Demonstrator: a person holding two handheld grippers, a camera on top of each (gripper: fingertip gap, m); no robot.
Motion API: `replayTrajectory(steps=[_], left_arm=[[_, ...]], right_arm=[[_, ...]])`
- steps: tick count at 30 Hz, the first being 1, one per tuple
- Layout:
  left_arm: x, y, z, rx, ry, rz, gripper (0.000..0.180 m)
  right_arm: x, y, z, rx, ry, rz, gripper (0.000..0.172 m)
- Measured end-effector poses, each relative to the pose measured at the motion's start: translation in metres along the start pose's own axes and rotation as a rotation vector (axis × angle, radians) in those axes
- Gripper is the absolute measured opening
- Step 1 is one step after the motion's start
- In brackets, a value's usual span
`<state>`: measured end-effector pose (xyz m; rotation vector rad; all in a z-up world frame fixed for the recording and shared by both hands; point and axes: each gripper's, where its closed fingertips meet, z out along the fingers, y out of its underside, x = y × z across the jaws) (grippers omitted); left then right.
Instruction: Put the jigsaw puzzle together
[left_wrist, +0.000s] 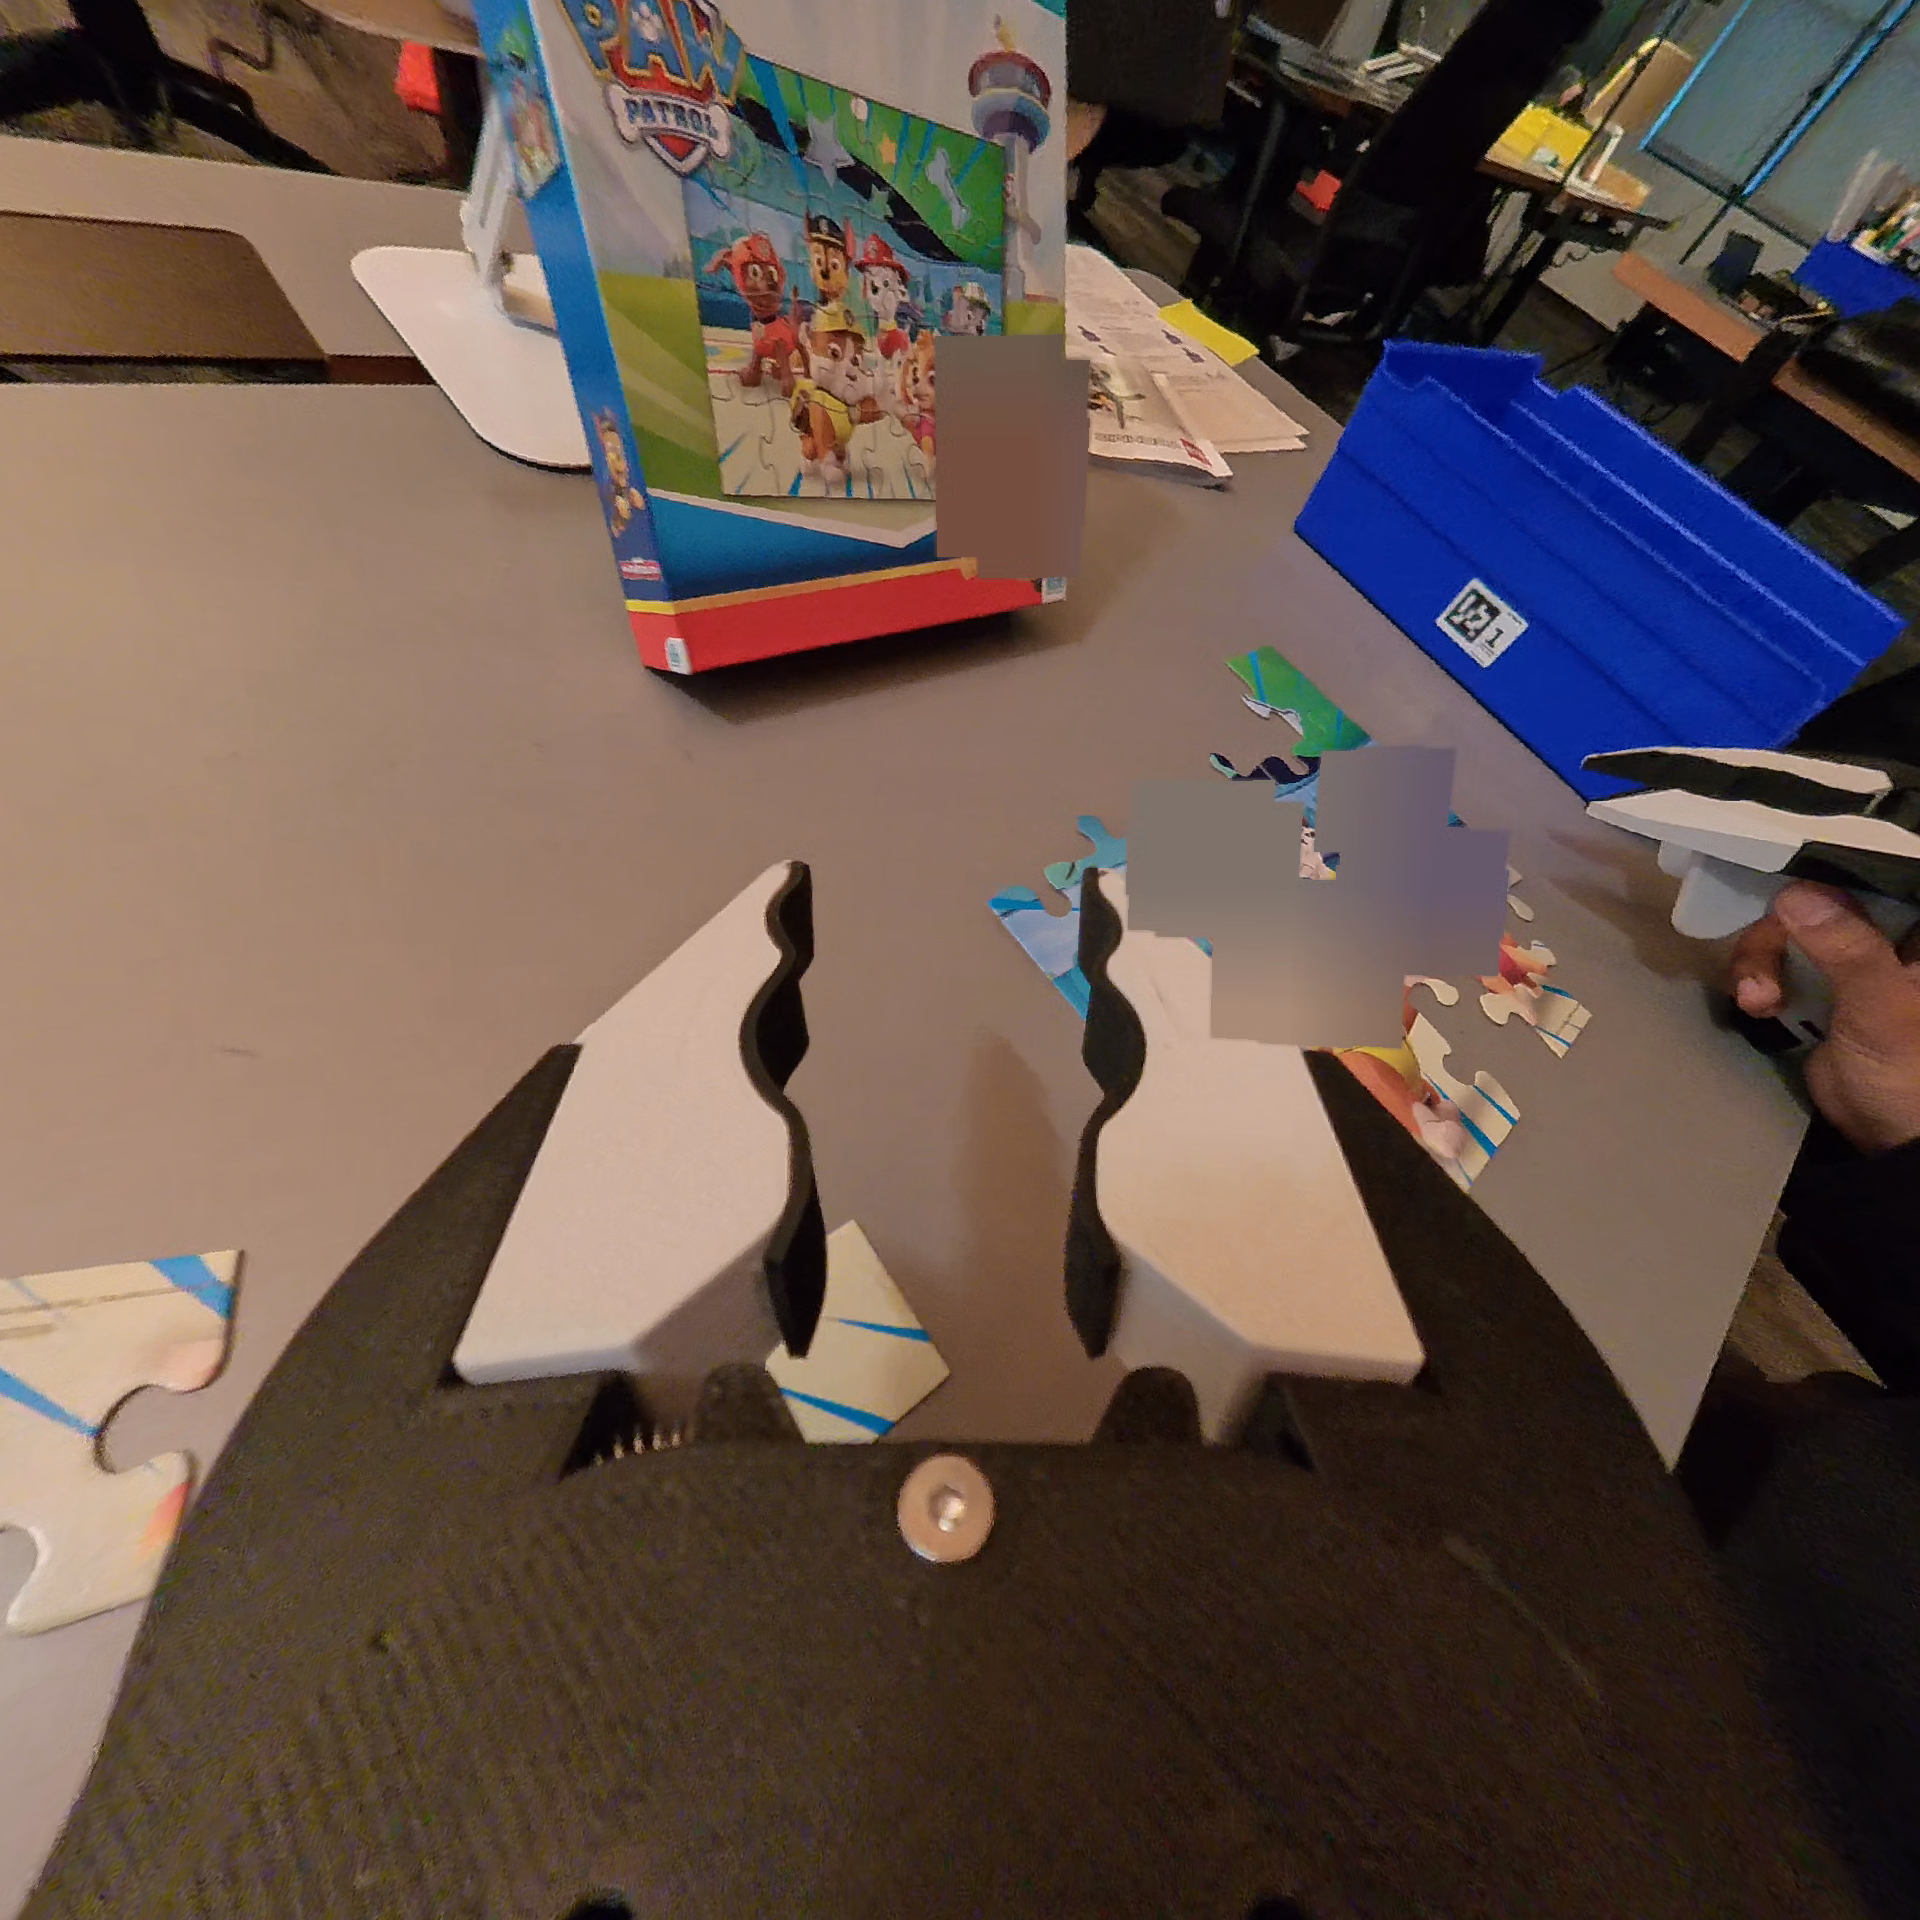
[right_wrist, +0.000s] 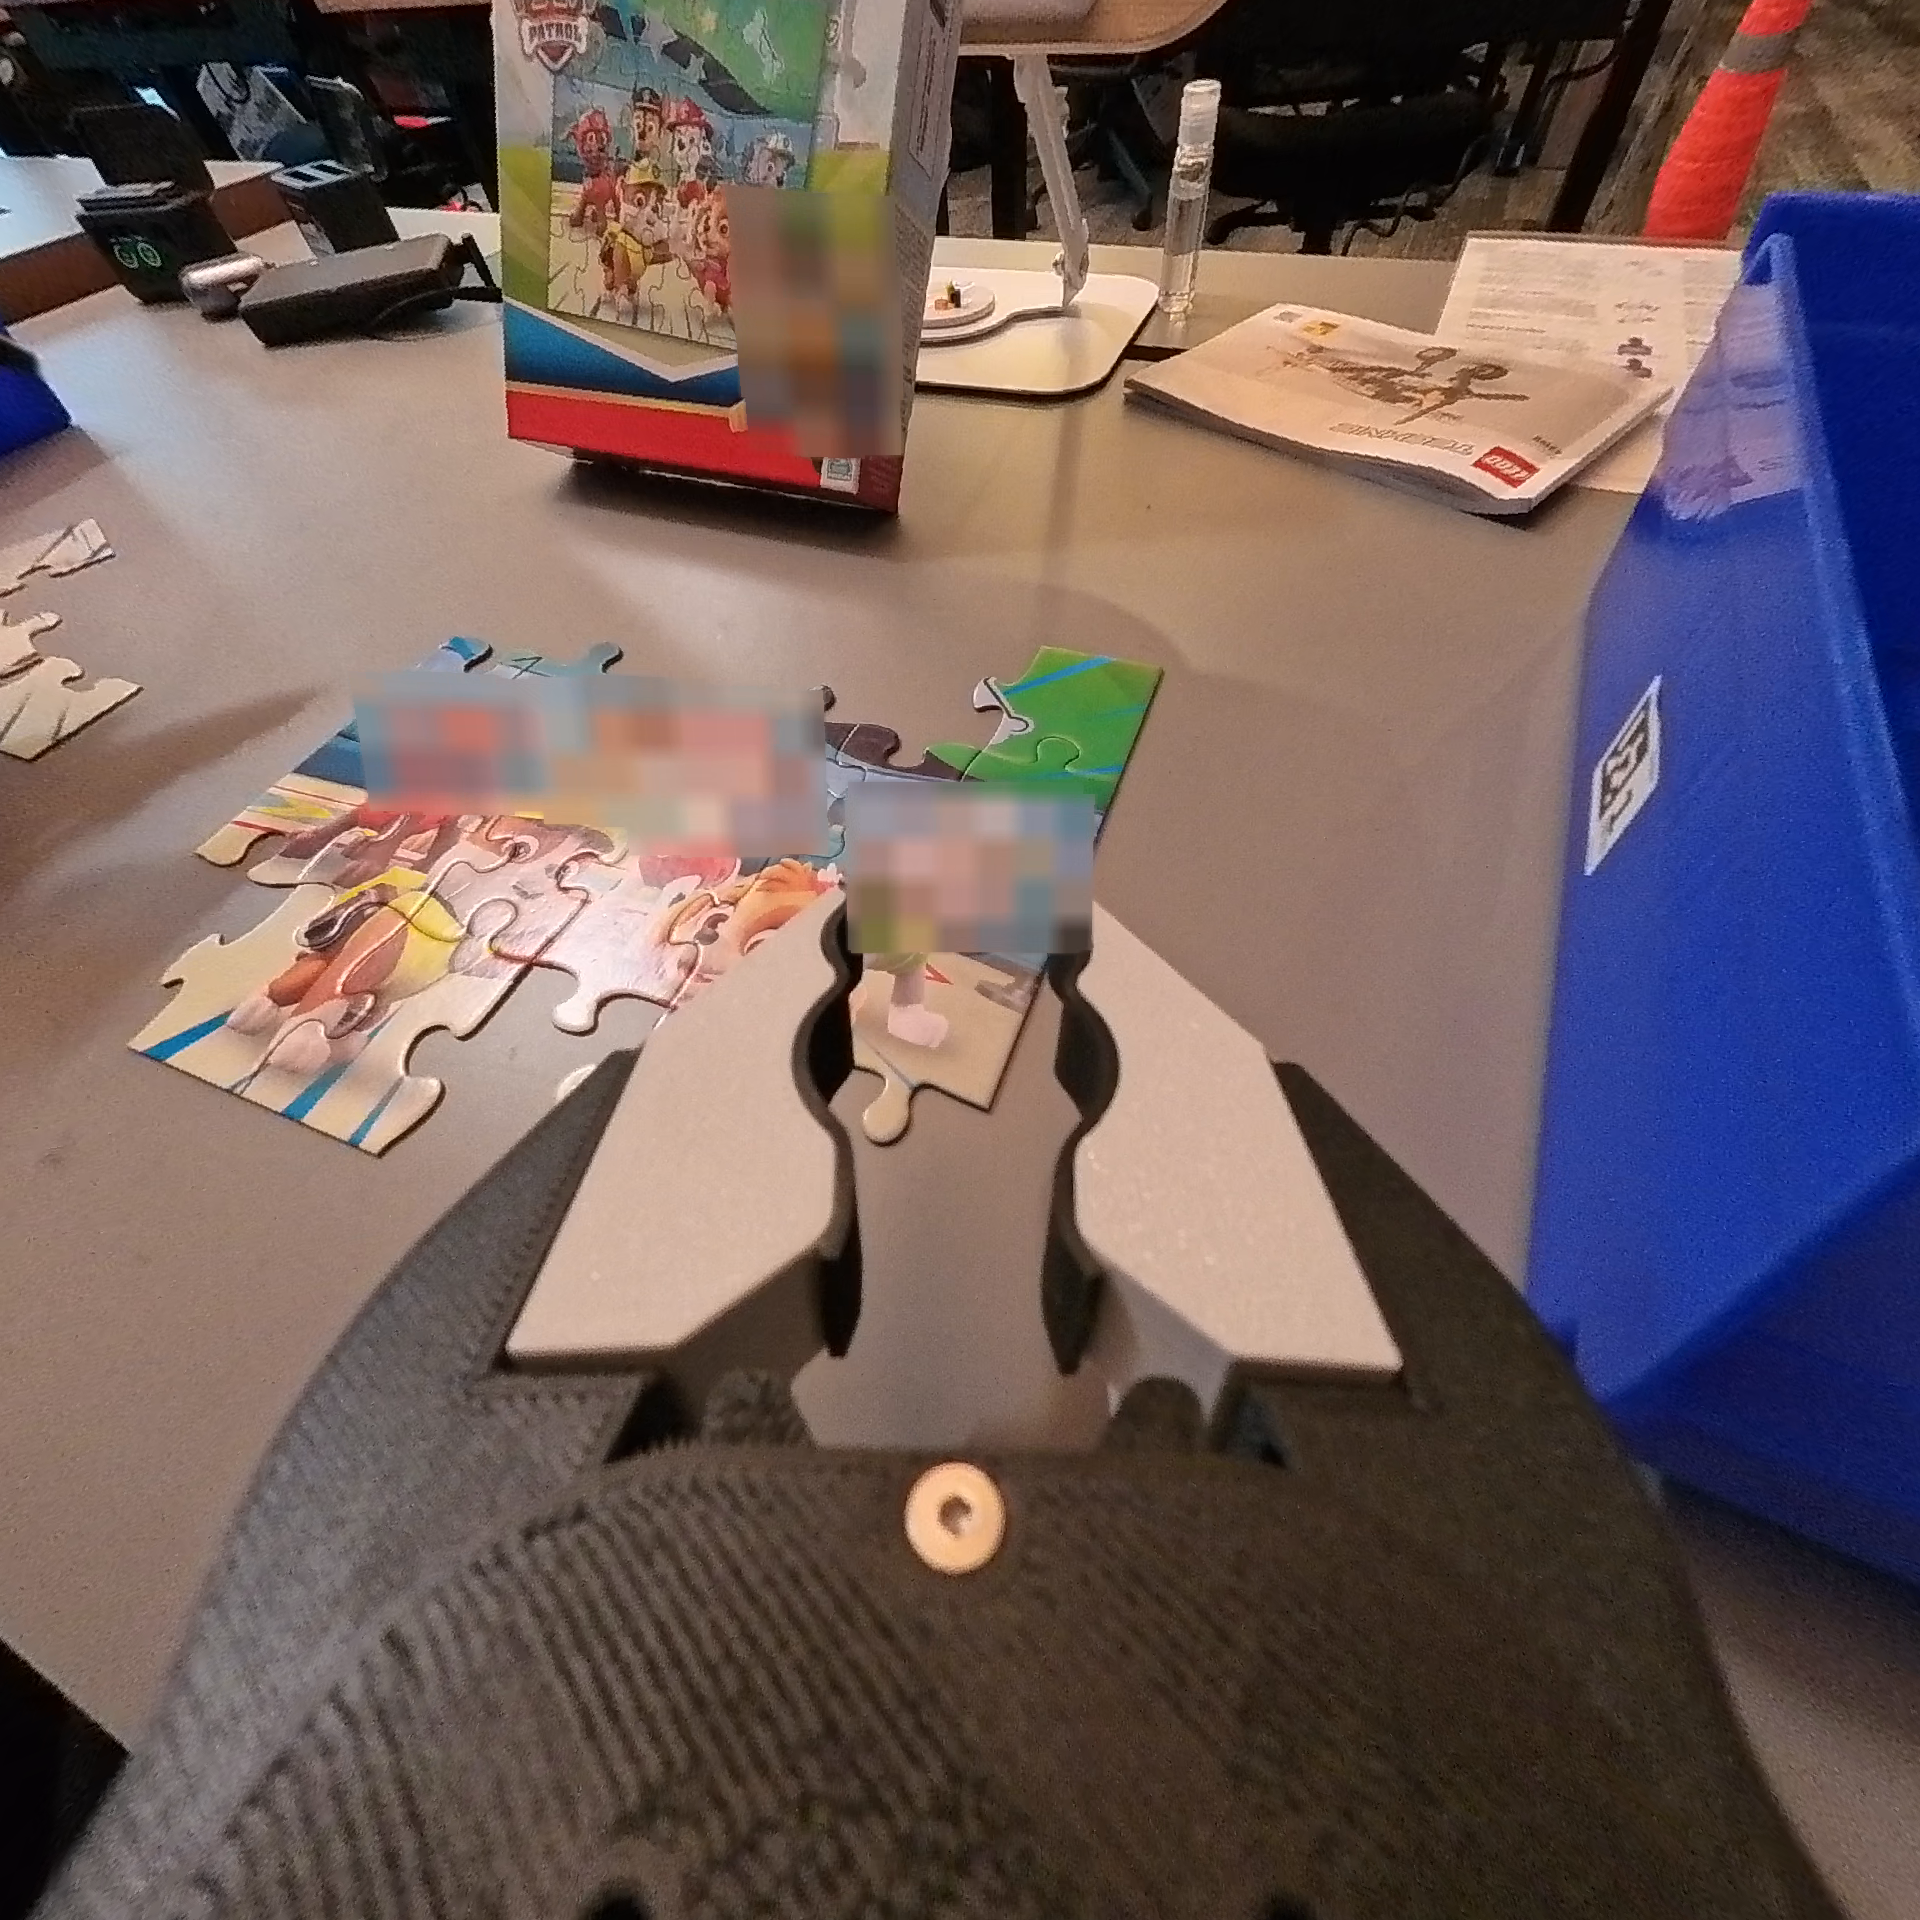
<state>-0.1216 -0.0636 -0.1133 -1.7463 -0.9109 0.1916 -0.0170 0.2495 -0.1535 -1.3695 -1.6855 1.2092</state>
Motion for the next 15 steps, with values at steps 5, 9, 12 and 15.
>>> replayTrajectory(steps=[5,9,12,15], left_arm=[[-0.020,-0.009,-0.018,0.017,-0.073,0.014,0.050],[-0.038,-0.014,-0.037,0.025,-0.139,0.020,0.050],[-0.048,-0.009,-0.051,0.010,-0.170,0.006,0.050],[-0.055,0.009,-0.067,-0.051,-0.200,0.003,0.051]], right_arm=[[0.000,-0.001,0.000,0.005,-0.001,-0.001,0.034],[0.000,0.000,0.000,0.000,-0.002,-0.001,0.034],[0.000,0.001,0.001,-0.009,-0.001,-0.003,0.034],[0.000,0.001,0.001,-0.011,0.002,-0.005,0.034]])
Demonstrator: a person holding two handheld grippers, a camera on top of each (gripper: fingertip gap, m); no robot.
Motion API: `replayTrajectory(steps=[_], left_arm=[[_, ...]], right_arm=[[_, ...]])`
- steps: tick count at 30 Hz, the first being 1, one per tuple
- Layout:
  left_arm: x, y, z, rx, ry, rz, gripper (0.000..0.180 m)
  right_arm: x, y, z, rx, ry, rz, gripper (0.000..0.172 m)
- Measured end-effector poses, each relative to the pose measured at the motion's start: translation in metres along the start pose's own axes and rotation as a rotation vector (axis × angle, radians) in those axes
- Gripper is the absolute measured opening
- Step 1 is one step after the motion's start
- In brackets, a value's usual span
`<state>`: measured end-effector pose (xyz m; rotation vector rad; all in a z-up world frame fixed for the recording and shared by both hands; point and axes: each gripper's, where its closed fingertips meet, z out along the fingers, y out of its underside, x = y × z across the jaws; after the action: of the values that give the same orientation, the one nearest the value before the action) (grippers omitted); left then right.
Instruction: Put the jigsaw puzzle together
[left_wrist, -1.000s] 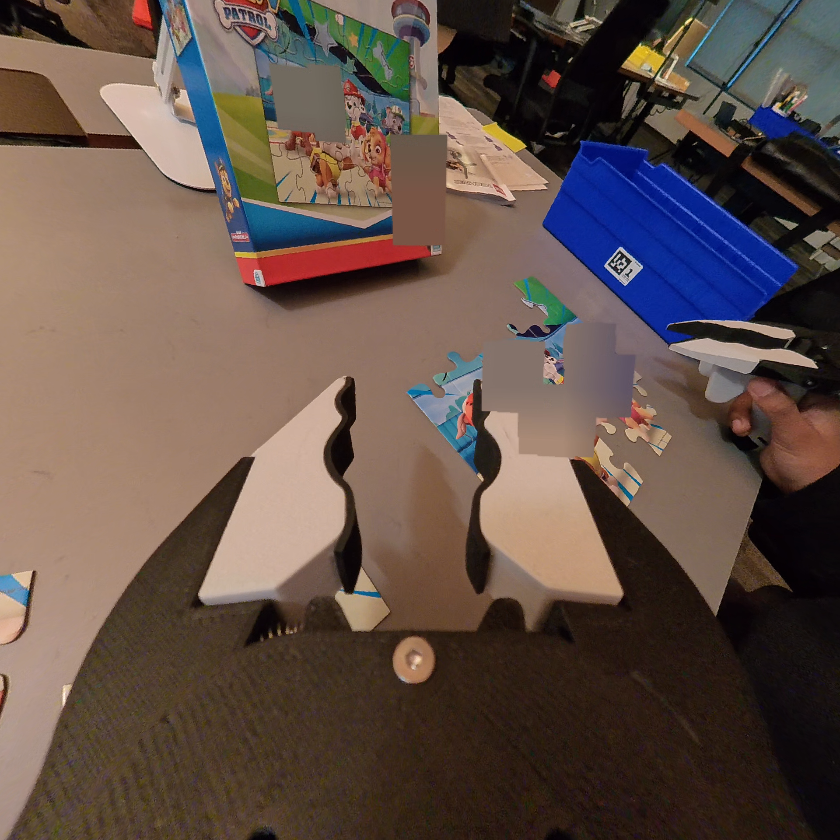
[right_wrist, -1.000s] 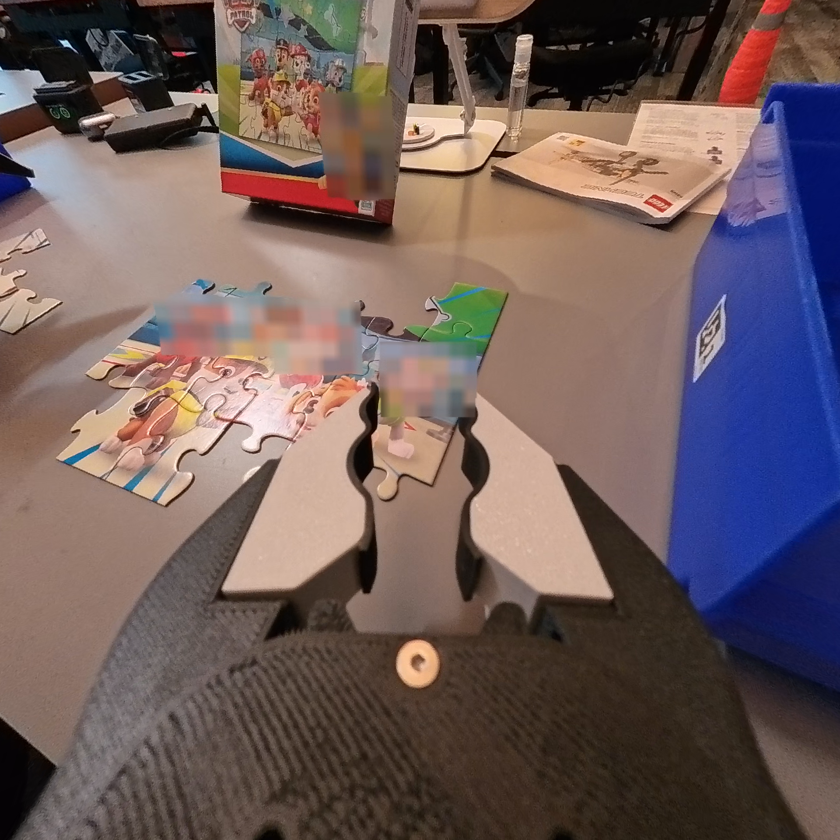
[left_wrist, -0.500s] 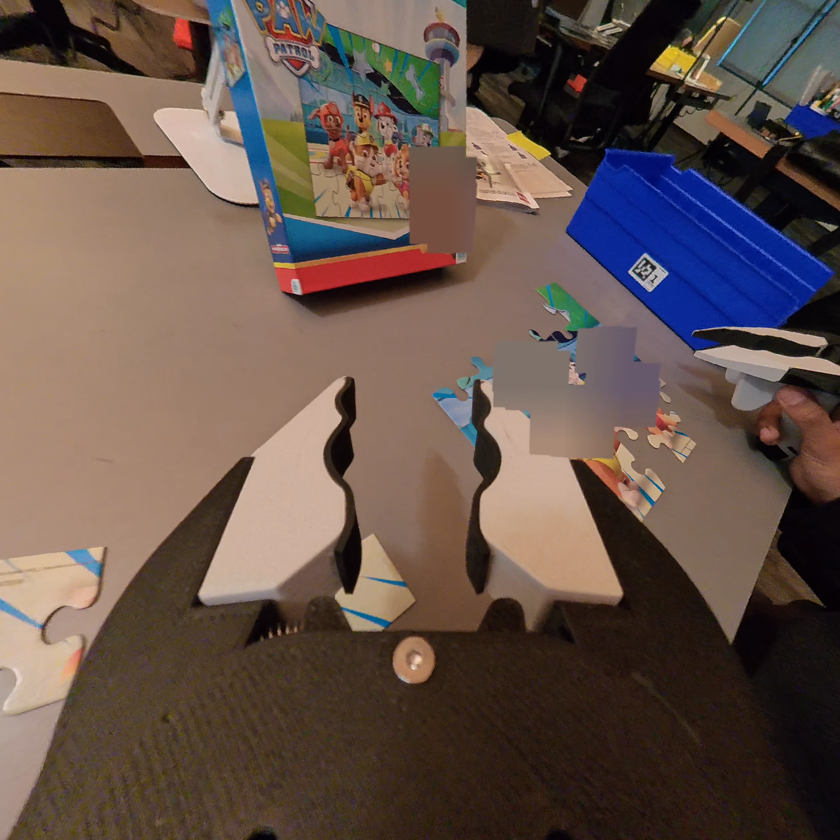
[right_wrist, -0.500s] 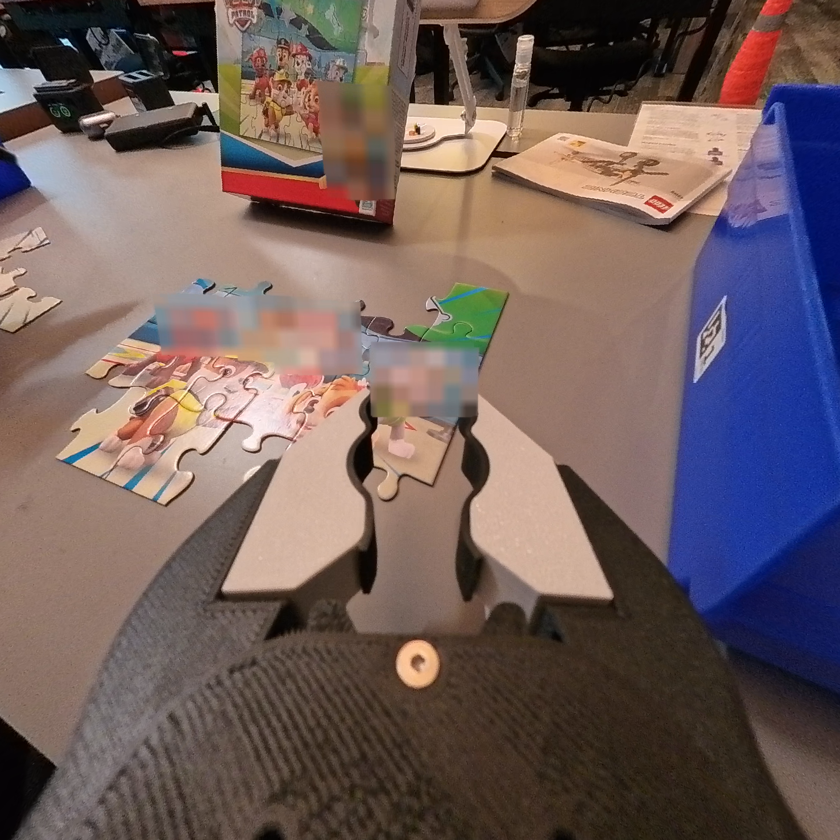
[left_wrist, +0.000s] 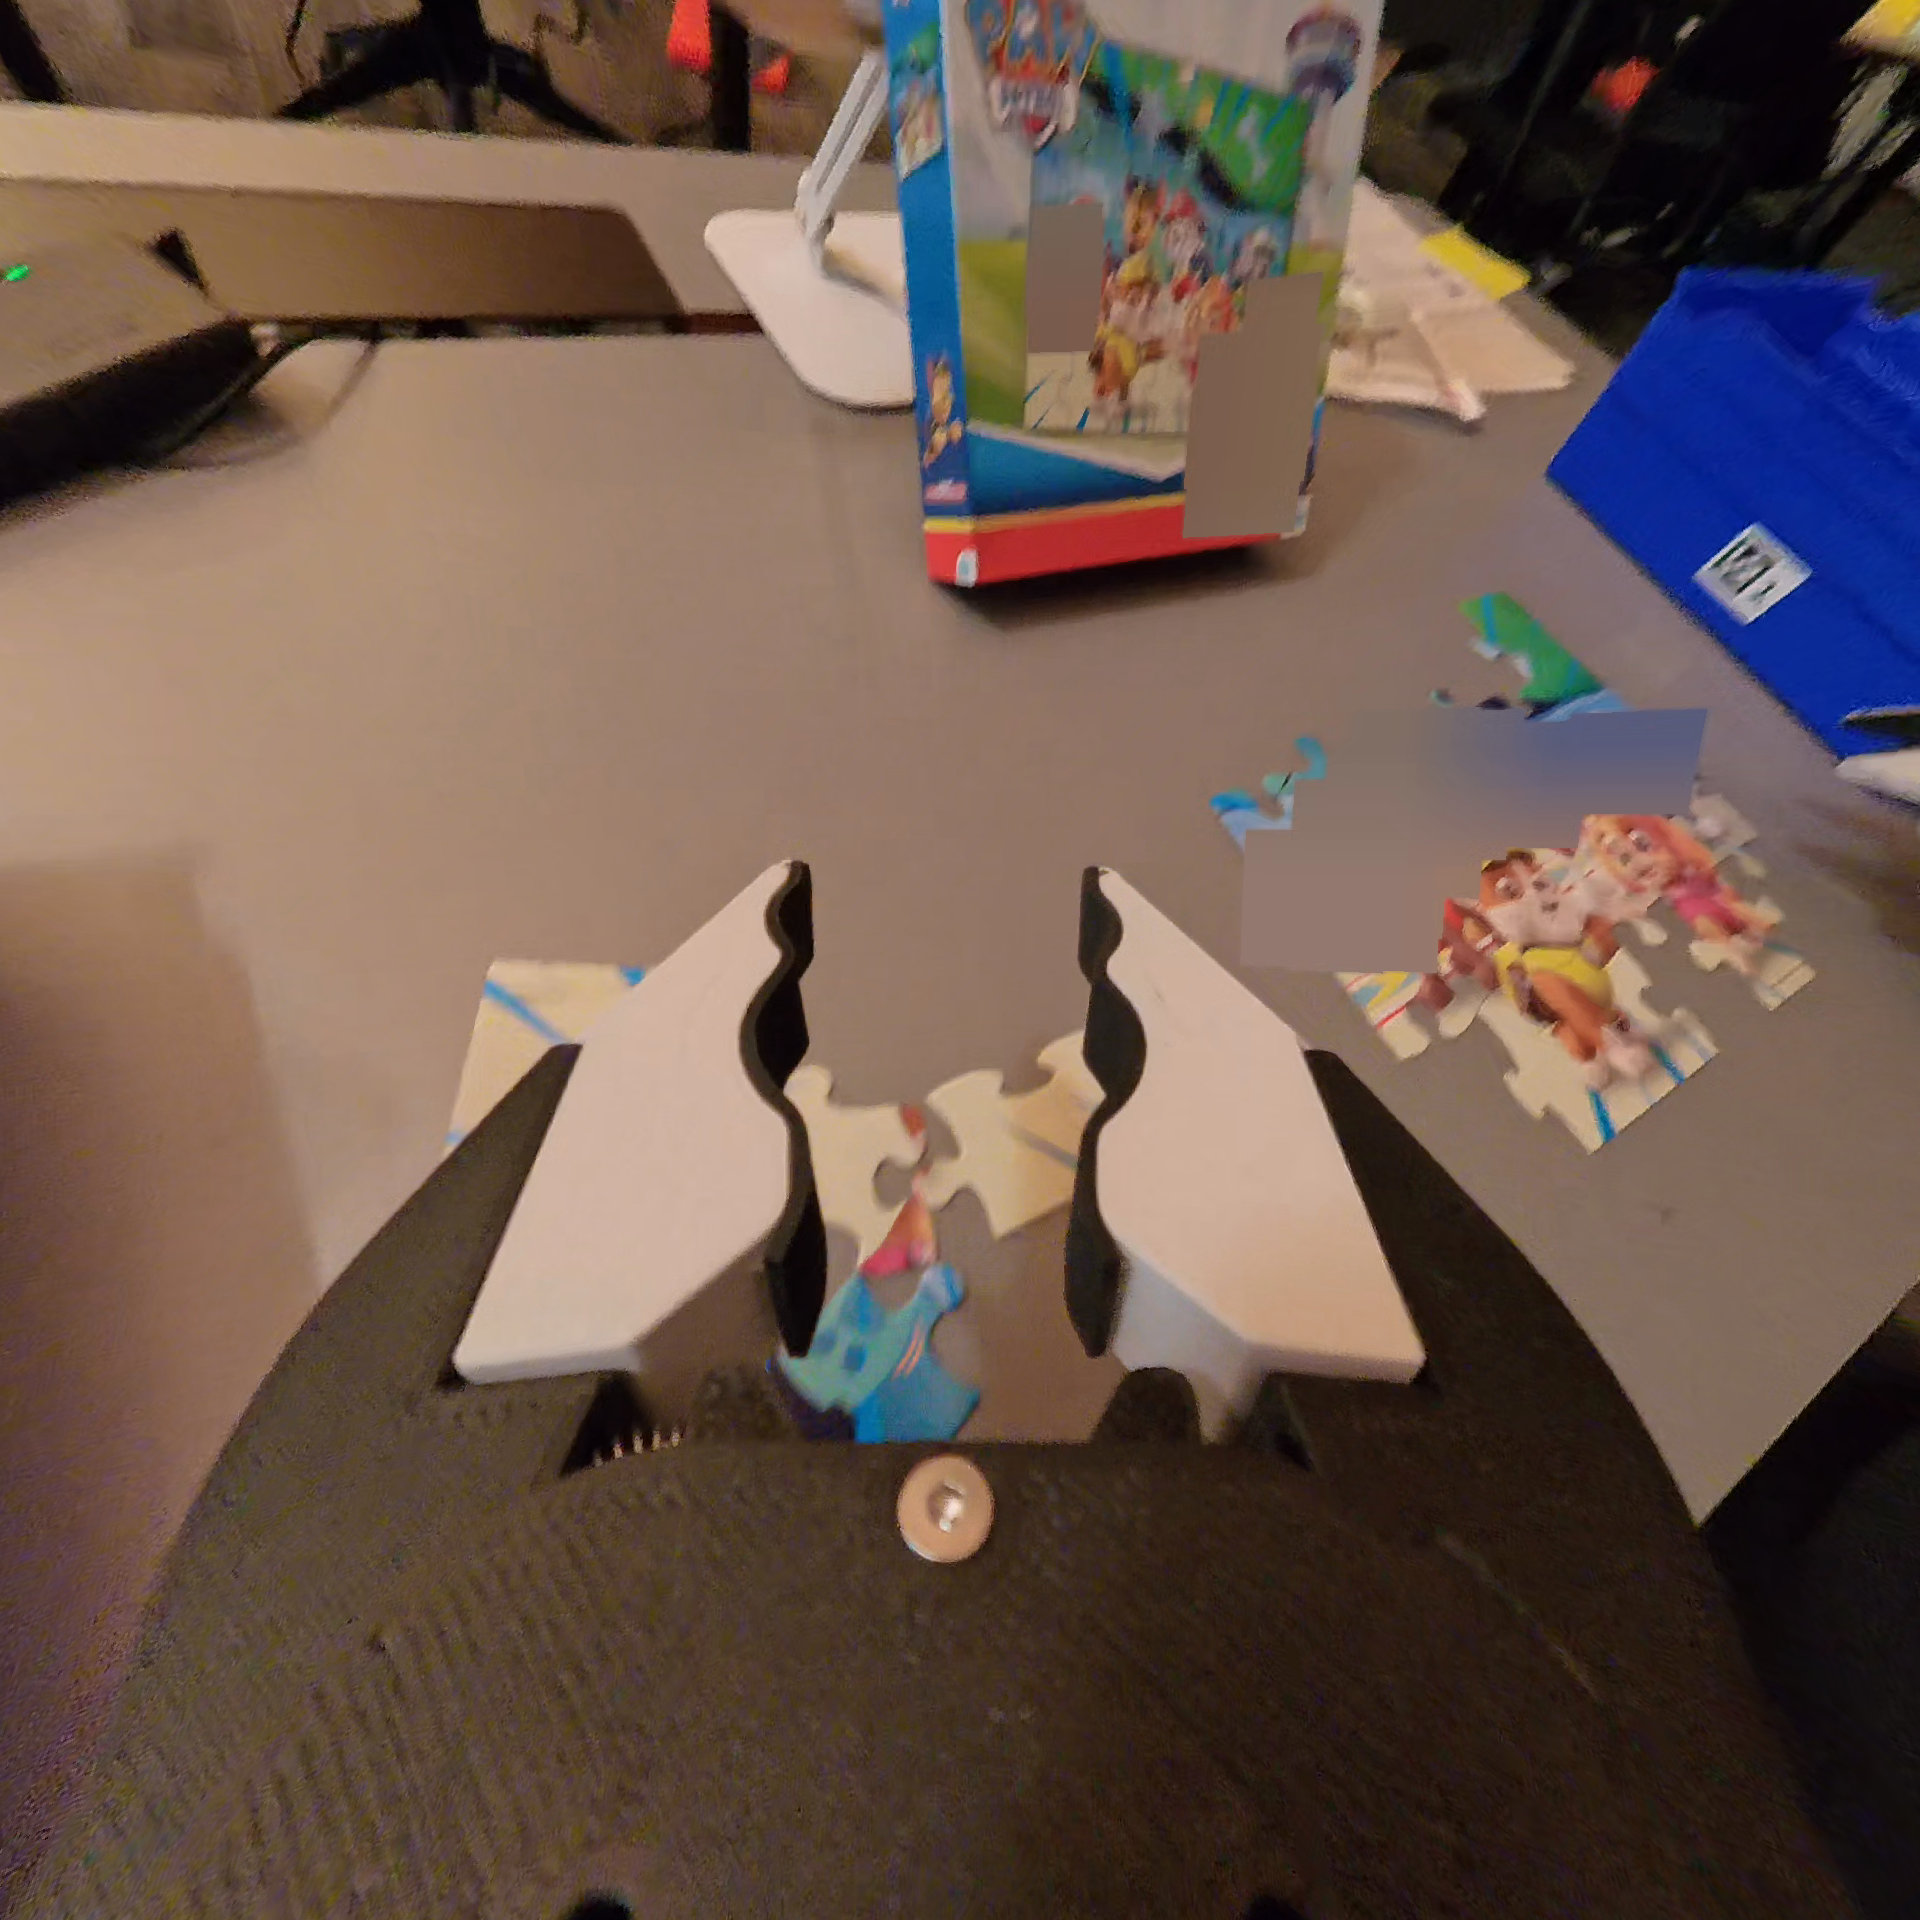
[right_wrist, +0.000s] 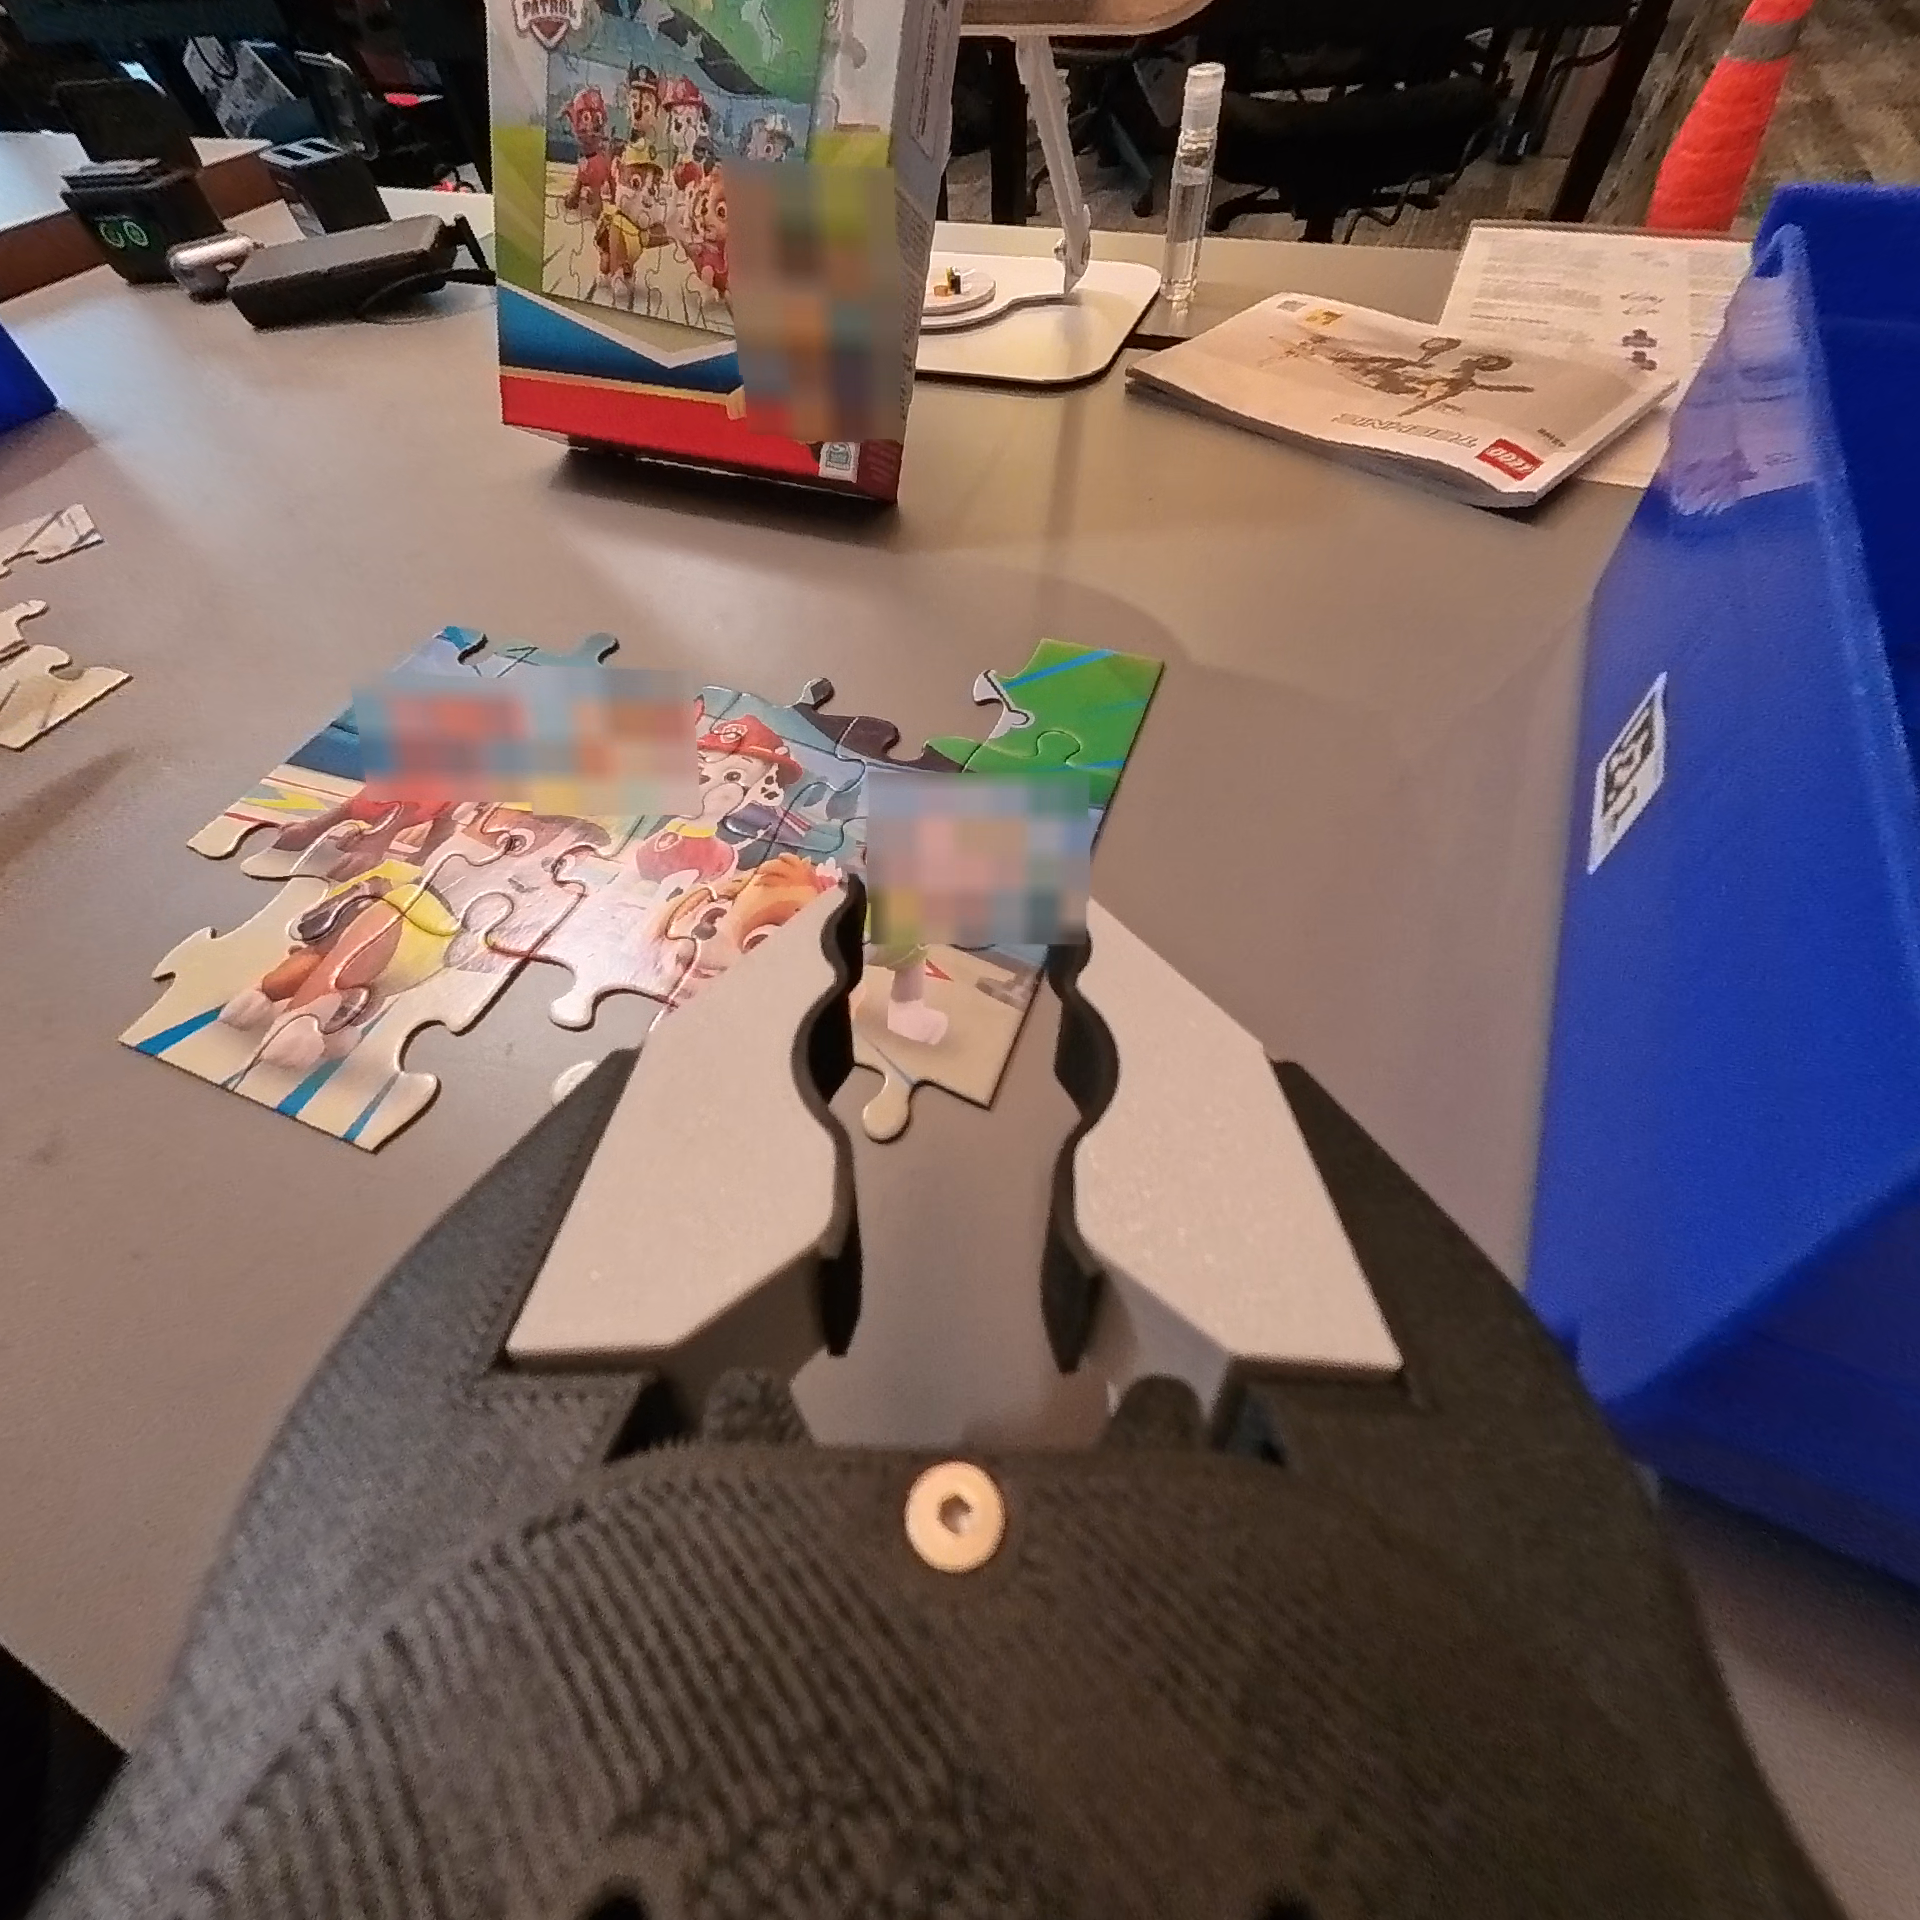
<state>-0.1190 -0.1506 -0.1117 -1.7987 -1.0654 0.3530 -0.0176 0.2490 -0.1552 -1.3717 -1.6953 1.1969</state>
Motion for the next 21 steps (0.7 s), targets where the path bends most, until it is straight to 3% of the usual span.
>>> replayTrajectory(steps=[5,9,13,16,18,21], left_arm=[[-0.036,0.030,-0.033,-0.091,-0.169,0.034,0.050],[-0.036,0.037,-0.045,-0.084,-0.154,-0.009,0.051],[-0.024,0.045,-0.037,-0.115,-0.106,0.006,0.050],[-0.002,0.063,-0.022,-0.218,-0.009,0.049,0.038],[0.011,0.076,-0.010,-0.285,0.028,0.084,0.040],[0.017,0.092,0.003,-0.367,-0.025,0.189,0.049]], right_arm=[[0.002,0.001,0.001,-0.011,0.010,0.011,0.036],[0.007,-0.001,-0.001,0.006,0.031,0.028,0.037],[0.008,-0.013,-0.011,0.070,0.035,0.030,0.036],[0.007,-0.020,-0.017,0.088,0.035,0.033,0.035],[0.006,-0.024,-0.020,0.100,0.033,0.034,0.035],[0.002,-0.026,-0.022,0.118,0.019,0.050,0.035]])
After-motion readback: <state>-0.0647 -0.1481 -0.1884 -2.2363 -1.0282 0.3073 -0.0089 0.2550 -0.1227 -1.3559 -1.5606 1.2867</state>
